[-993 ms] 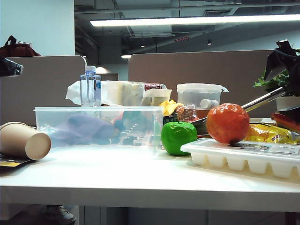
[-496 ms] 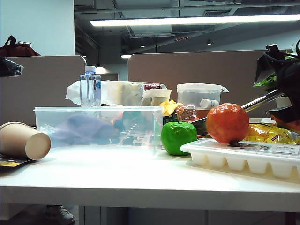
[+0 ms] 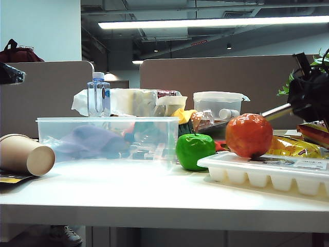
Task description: Pick up the metal ice scoop from the table and place it inside the transparent plastic box.
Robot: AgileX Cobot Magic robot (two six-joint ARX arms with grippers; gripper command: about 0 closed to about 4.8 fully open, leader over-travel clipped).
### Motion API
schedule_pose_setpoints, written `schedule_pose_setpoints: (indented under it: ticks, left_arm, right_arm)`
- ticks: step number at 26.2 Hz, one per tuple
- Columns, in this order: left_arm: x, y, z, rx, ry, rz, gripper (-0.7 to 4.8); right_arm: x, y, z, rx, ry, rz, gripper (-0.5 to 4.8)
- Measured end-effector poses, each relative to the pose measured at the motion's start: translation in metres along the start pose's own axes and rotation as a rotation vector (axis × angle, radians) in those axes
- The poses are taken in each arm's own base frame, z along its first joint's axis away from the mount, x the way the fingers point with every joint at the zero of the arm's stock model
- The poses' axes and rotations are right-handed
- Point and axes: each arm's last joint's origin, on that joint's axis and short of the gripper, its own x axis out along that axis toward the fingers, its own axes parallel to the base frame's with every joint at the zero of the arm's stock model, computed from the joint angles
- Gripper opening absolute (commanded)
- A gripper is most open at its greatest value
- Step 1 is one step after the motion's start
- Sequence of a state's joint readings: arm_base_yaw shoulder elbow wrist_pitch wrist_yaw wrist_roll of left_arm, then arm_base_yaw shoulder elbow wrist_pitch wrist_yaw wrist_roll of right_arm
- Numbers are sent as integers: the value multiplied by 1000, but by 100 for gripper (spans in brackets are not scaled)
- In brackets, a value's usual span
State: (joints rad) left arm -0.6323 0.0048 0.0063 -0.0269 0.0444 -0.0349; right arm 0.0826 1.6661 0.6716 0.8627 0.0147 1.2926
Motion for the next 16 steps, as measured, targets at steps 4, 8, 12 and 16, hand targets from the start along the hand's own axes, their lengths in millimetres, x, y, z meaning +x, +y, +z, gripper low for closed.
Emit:
schedule_pose_setpoints:
  ticks: [4,8,12,16]
  left_arm:
    - [0,0,0,0,0,0,-5]
    - [0,0,0,0,0,0,-5]
    - [0,0,0,0,0,0,-5]
    - [0,0,0,0,0,0,-5]
  right_arm:
    - [-4,18,5,-9,-26,111,-8]
    - [-10,20,5,-71,14,65,-8]
    - [-19,42,9,-86,34,159,-8]
    - [-12,82,-6,-128,201,304,-8]
